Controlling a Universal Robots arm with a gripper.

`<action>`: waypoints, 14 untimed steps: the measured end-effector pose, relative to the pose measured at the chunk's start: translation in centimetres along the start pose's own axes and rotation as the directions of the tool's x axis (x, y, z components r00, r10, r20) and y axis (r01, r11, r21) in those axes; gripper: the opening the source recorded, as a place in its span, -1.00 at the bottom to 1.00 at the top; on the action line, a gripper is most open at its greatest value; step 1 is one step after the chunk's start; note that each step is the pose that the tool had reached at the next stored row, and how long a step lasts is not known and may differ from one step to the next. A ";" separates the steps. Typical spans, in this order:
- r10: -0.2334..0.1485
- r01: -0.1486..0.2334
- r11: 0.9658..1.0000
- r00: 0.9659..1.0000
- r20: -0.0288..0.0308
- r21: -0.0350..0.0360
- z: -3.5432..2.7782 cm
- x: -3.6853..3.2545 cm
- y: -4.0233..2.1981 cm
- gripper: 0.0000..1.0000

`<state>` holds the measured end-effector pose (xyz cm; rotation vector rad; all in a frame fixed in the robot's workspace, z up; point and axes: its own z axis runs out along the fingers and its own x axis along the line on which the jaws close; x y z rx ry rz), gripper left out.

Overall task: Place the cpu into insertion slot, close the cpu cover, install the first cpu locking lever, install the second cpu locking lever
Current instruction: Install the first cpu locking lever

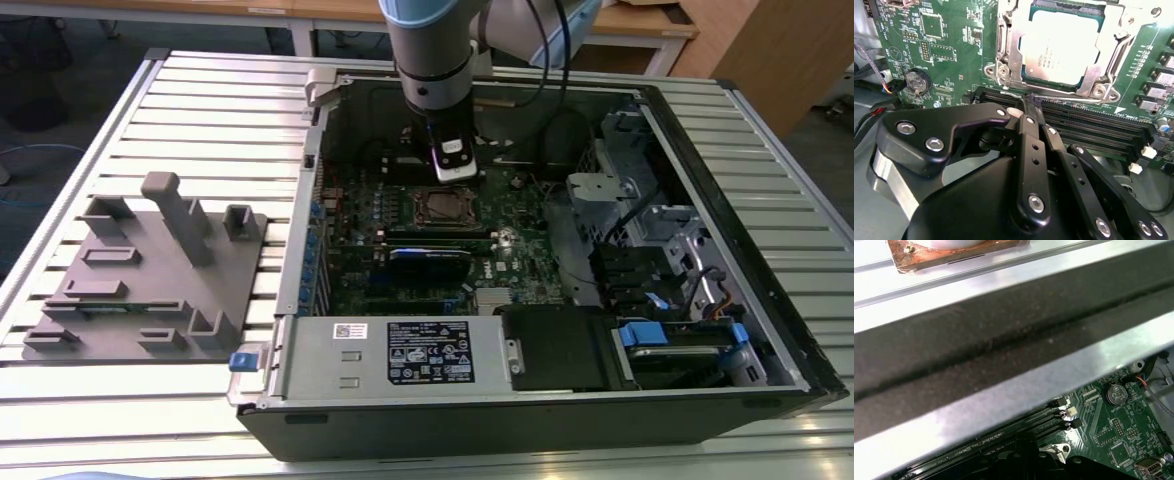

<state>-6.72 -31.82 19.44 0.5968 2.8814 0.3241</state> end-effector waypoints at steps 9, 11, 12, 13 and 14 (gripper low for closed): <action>-0.002 0.002 1.000 1.000 -0.001 0.000 0.08 -0.04 -0.15 -0.79; -0.002 0.002 1.000 1.000 0.000 0.000 0.07 -0.07 -0.21 -0.79; -0.002 0.002 1.000 1.000 0.000 0.000 0.06 -0.09 -0.26 -0.79; -0.002 0.002 1.000 1.000 -0.001 0.000 0.05 -0.11 -0.30 -0.79; -0.002 0.002 1.000 1.000 0.000 0.000 0.05 -0.12 -0.33 -0.79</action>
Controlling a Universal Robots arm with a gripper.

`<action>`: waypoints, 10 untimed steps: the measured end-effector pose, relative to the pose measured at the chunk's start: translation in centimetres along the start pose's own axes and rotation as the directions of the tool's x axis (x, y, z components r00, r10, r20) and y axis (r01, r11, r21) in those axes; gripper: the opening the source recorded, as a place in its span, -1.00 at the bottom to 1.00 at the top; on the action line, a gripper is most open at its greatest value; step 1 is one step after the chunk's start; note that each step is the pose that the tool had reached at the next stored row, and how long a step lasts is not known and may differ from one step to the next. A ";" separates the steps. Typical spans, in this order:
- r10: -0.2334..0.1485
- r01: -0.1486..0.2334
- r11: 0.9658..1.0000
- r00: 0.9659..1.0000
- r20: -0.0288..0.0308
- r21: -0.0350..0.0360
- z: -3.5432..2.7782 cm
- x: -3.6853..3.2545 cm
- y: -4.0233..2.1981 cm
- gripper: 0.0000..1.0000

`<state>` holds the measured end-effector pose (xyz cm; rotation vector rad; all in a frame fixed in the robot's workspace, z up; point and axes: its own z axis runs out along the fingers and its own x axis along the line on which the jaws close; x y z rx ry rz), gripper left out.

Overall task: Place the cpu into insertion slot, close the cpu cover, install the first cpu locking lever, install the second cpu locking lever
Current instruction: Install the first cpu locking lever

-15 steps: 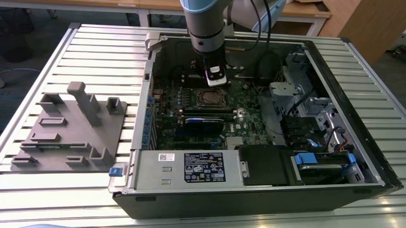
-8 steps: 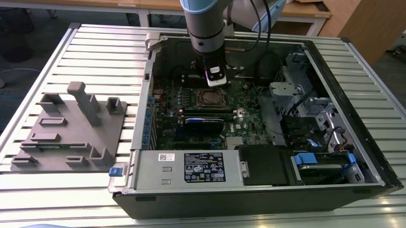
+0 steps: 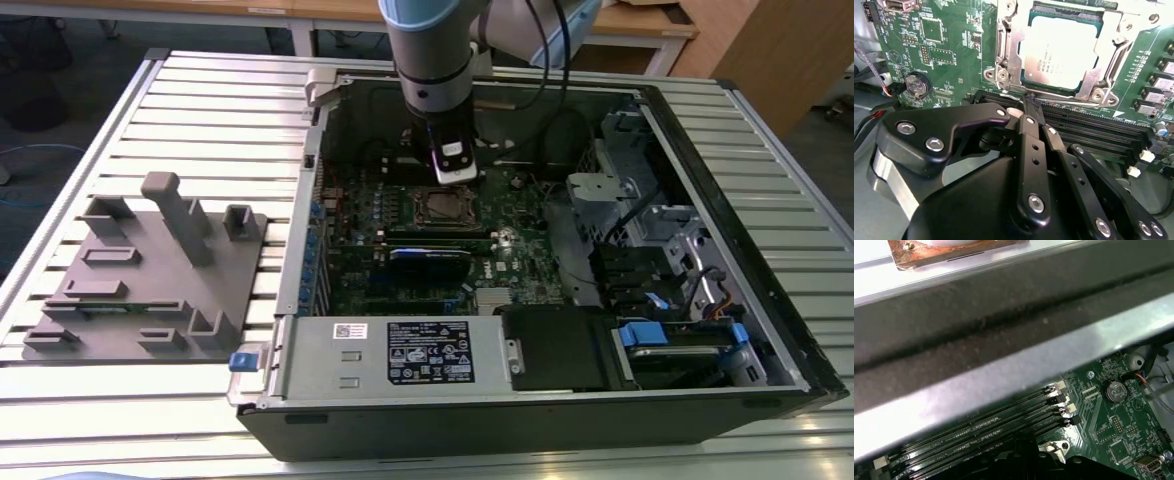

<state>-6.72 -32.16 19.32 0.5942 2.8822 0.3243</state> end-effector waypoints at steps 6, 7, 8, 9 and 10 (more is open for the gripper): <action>0.000 0.000 1.000 1.000 0.000 0.000 0.03 0.00 -0.03 -0.79; 0.000 0.000 1.000 1.000 0.000 0.000 0.04 0.00 -0.03 -0.79; 0.000 0.000 1.000 1.000 0.000 0.000 0.04 0.00 -0.03 -0.79; 0.000 0.000 1.000 1.000 0.000 0.000 0.03 -0.01 -0.03 -0.79; 0.000 0.000 1.000 1.000 0.000 0.000 -0.03 -0.01 -0.02 -0.79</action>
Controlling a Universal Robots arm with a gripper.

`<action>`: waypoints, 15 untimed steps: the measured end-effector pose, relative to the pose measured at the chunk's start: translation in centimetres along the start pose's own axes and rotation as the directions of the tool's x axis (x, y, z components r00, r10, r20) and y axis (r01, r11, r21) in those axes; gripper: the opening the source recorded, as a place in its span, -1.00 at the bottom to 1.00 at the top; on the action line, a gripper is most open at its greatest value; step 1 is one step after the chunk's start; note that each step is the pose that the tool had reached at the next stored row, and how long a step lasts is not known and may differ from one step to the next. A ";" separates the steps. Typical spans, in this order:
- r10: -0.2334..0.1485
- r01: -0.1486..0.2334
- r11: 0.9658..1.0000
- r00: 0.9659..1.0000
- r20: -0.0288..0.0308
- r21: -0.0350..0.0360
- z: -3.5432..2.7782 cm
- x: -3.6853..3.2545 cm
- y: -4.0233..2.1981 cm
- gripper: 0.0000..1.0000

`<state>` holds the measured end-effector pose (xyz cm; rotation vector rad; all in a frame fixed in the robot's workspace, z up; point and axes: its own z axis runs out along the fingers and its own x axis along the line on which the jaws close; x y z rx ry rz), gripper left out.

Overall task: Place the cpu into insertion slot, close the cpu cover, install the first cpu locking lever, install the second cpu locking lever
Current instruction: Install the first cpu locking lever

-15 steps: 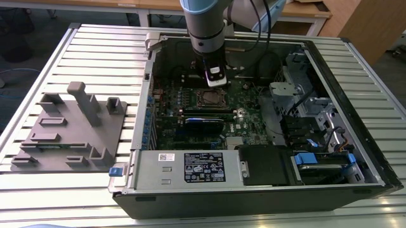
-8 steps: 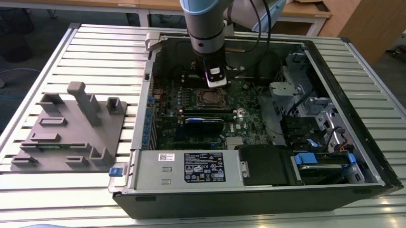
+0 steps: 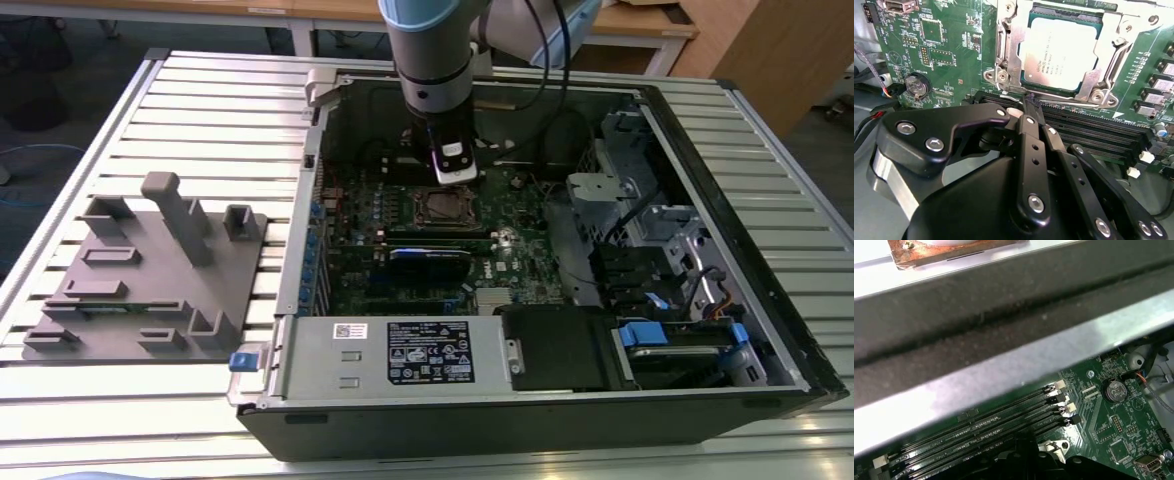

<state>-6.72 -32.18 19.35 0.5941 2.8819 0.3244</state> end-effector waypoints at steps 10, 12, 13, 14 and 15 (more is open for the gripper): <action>0.001 -0.001 1.000 1.000 0.001 0.000 -0.37 0.07 0.39 -0.79; 0.001 -0.001 1.000 1.000 0.001 0.000 -0.33 0.15 0.56 -0.79; 0.001 -0.001 1.000 1.000 0.001 0.000 -0.33 0.16 0.59 -0.79; 0.001 -0.001 1.000 1.000 0.002 -0.001 -0.32 0.16 0.59 -0.79; 0.001 -0.001 1.000 1.000 0.002 -0.001 -0.32 0.16 0.59 -0.79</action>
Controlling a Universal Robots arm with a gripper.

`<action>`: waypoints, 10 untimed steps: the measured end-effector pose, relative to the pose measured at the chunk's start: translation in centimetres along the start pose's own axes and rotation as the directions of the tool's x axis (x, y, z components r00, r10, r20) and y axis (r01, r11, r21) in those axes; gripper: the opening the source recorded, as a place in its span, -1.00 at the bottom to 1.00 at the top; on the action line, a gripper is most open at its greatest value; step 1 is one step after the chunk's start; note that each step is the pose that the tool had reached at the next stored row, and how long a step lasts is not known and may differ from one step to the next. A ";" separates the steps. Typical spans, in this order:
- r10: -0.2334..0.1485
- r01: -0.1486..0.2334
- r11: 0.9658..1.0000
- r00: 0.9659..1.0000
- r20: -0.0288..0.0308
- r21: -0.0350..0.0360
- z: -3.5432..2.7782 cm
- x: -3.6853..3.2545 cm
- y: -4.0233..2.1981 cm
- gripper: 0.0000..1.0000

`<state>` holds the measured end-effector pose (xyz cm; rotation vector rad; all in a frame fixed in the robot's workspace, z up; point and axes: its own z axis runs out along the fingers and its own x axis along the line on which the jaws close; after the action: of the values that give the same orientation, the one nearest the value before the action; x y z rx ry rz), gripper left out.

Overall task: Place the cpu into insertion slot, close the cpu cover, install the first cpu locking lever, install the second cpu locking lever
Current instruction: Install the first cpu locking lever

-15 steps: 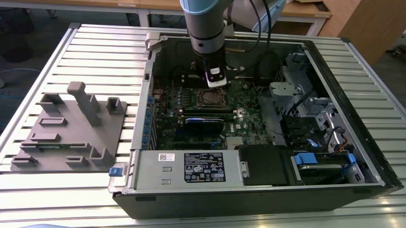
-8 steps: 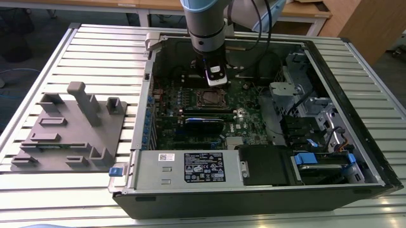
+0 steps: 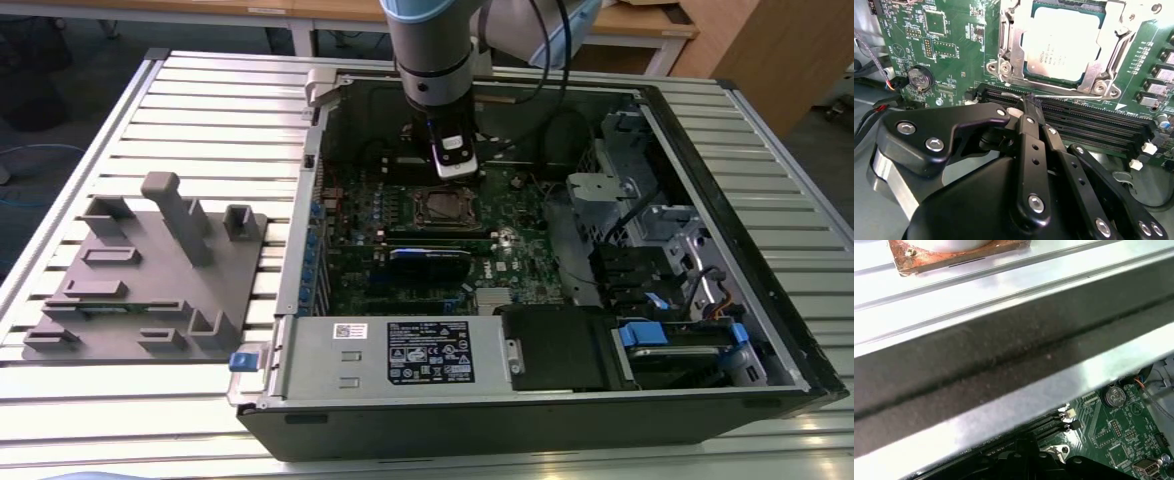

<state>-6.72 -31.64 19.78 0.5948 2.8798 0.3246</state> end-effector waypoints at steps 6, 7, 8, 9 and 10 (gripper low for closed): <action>0.000 0.000 1.000 1.000 0.000 0.000 0.03 0.00 -0.03 -0.79; 0.000 0.000 1.000 1.000 0.000 0.000 0.03 0.00 -0.03 -0.79; 0.000 0.000 1.000 1.000 0.000 0.000 0.03 0.00 -0.03 -0.79; 0.000 0.000 1.000 1.000 0.000 0.000 0.03 0.00 -0.03 -0.79; 0.000 0.000 1.000 1.000 0.000 0.000 0.06 0.00 -0.03 -0.79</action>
<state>-6.72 -31.66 19.72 0.5950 2.8794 0.3247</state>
